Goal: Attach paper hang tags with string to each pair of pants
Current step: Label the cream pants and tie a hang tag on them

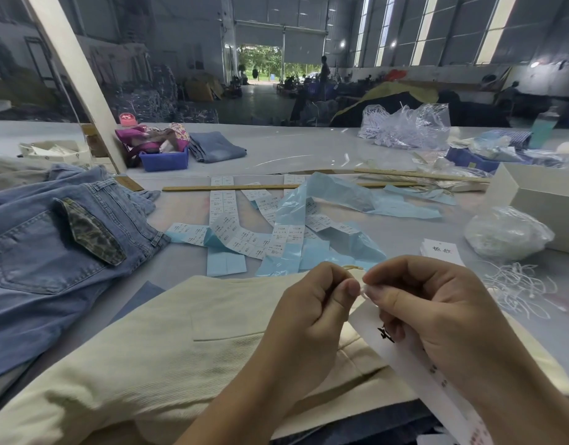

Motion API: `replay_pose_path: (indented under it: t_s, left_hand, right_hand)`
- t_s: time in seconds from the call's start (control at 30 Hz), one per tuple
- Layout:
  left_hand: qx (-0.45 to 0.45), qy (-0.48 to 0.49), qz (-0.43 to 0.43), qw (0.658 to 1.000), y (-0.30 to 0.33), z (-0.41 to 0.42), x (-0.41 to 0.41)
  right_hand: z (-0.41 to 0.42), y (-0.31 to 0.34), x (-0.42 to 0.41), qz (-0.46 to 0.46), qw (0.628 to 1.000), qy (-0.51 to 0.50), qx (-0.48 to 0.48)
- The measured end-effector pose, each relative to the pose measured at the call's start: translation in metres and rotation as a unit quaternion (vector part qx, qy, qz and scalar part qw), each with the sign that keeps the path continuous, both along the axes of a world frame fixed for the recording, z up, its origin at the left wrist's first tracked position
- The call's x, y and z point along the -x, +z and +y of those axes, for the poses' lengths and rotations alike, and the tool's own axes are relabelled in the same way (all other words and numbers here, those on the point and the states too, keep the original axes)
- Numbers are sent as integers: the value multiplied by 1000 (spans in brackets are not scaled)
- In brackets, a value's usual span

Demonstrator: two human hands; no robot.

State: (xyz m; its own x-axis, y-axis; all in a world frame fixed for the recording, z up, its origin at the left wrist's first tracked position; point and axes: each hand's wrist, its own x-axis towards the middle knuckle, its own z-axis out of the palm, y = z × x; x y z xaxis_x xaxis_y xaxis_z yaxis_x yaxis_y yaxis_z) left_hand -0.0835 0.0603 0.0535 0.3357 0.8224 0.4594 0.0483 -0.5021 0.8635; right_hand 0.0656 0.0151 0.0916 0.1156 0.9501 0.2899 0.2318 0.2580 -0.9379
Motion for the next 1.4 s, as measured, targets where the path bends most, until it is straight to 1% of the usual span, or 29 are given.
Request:
replay_pose_path:
  t_s: [0.17,0.27,0.4,0.67,0.73,0.77,0.83,0.9,0.93,0.97,1.03,1.1,1.17,1.23,1.27,1.33,1.4]
  left_hand:
    - [2,1,3,1000,1,0,0]
    - [1,0,6,1000,1,0,0]
    - [4,-1,12,1000,0,1,0]
    - [-5,-5,14,1000,-1,0,0]
    - [21,-19,-4,1000,0,1,0]
    - [47,-39,-27,998,0,1,0]
    - [105,-97,-65,988,3,4,2]
    - [152,-158,-86,972,5,7,5]
    - [173,-183,-97,963,7,7,7]
    - [186,-195,-102,958,7,8,8]
    - [197,-184,-89,959,7,9,7]
    - [206,-146,-76,965,4,10,4]
    - [206,-84,-43,974,3,10,2]
    - [150,6,59,987,2,10,4]
    - [109,44,122,985,2,11,7]
    - [41,82,233,968,2,12,19]
    - [17,105,322,941,2,17,39]
  right_hand:
    - [0,-2,0,-13,1000,14,3]
    - [1,-4,0,-18,1000,4,-3]
    - [1,-3,0,-3,1000,0,-4]
    - [0,-5,2,-18,1000,1,-5]
    - [0,-4,2,-27,1000,6,-3]
    - [0,-3,2,-21,1000,12,1]
    - [-1,-1,1,17,999,31,11]
    - [-3,1,1,58,996,63,22]
    - [-4,3,2,64,995,78,25]
    - [-5,4,3,56,995,84,25]
    - [-6,5,4,8,998,57,16]
    - [-5,5,6,-84,996,-3,6]
    - [-4,7,10,-208,976,-67,-11]
    - [-3,12,16,-281,955,-98,-22]
    - [-2,15,19,-305,947,-96,-24]
    - [3,21,29,-352,933,-73,-27]
    - [8,30,42,-376,926,-38,-21]
